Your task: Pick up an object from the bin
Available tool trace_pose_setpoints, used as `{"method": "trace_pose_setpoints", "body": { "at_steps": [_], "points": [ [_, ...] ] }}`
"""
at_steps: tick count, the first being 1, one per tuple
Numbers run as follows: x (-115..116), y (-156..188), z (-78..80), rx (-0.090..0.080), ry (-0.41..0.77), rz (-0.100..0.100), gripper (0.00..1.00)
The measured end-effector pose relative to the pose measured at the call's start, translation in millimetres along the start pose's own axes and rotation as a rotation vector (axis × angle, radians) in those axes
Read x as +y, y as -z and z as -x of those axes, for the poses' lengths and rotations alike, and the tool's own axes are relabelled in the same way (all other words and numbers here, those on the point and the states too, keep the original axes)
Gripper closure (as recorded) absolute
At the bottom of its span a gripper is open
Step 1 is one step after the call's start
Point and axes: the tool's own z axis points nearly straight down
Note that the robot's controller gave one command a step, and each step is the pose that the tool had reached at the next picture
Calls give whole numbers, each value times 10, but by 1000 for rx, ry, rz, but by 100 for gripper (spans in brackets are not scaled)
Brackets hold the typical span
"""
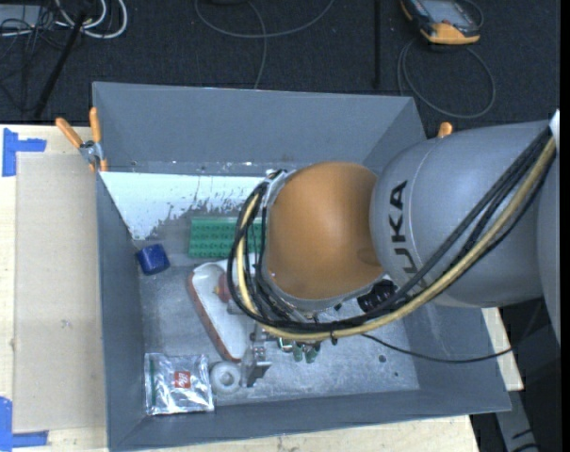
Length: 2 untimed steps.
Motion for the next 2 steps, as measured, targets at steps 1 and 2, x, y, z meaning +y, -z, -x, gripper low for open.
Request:
{"method": "trace_pose_setpoints", "body": {
  "at_steps": [1, 2],
  "points": [
    [756, -1173, 12, -26, 191, 3, 0],
    [447, -905, 12, -10, 61, 1, 0]
  ]
}}
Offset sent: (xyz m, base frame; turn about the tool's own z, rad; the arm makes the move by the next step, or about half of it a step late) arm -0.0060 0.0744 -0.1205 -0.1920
